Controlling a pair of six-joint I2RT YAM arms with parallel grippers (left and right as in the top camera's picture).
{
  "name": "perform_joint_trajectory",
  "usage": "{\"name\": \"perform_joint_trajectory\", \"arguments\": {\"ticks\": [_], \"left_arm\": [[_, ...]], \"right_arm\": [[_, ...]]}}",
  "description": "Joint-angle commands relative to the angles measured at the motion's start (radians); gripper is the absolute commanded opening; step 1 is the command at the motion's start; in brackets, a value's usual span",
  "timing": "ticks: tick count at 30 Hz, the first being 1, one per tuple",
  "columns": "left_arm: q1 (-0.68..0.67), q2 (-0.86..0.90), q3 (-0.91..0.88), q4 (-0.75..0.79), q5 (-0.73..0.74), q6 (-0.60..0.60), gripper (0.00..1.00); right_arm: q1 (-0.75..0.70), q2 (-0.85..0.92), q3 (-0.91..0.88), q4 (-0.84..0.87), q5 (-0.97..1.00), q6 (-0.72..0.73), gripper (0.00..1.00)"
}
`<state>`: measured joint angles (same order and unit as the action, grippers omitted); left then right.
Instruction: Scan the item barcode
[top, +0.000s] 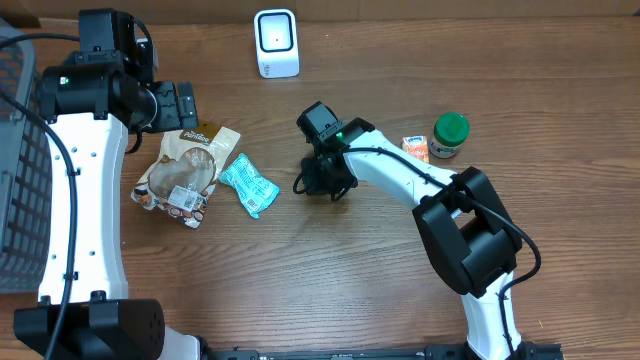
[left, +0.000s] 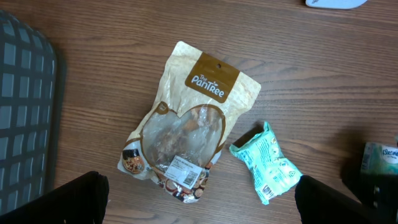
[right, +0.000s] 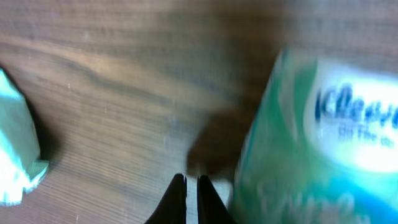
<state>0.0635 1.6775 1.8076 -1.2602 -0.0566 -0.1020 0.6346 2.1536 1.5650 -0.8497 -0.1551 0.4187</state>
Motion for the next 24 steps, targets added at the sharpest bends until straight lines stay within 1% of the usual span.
{"name": "perform_joint_trajectory", "arguments": {"ticks": [1,4,9,12,15,17,18,20,22,23,24], "left_arm": [[0.001,-0.013,0.012,0.002,0.005,-0.010,1.00],[0.001,-0.013,0.012,0.001,0.005,-0.010,1.00],[0.001,-0.013,0.012,0.002,0.005,-0.010,1.00],[0.001,-0.013,0.012,0.001,0.005,-0.010,1.00],[0.001,-0.013,0.012,0.002,0.005,-0.010,1.00],[0.001,-0.013,0.012,0.002,0.005,-0.010,1.00],[0.001,-0.013,0.012,0.002,0.005,-0.010,0.99],[0.001,-0.013,0.012,0.001,0.005,-0.010,0.99],[0.001,-0.013,0.012,0.002,0.005,-0.010,1.00],[0.001,-0.013,0.012,0.002,0.005,-0.010,0.99],[0.001,-0.013,0.012,0.002,0.005,-0.010,0.99]], "right_arm": [[-0.027,-0.058,0.067,-0.059,-0.025,-0.002,0.05],[-0.084,-0.102,0.099,-0.121,-0.011,-0.009,0.05],[-0.175,-0.159,0.101,-0.137,-0.029,-0.027,0.06],[-0.200,-0.161,0.099,-0.140,-0.103,-0.056,0.06],[-0.195,-0.160,0.085,-0.141,-0.106,-0.060,0.06],[-0.201,-0.154,0.061,-0.140,-0.096,0.070,0.08],[-0.211,-0.148,0.050,-0.133,-0.125,0.093,0.09],[-0.238,-0.146,0.017,-0.105,-0.208,0.103,0.12],[-0.266,-0.146,-0.017,-0.090,-0.267,0.105,0.17],[-0.276,-0.146,-0.029,-0.091,-0.278,0.105,0.21],[-0.284,-0.146,-0.041,-0.090,-0.285,0.105,0.23]]}}
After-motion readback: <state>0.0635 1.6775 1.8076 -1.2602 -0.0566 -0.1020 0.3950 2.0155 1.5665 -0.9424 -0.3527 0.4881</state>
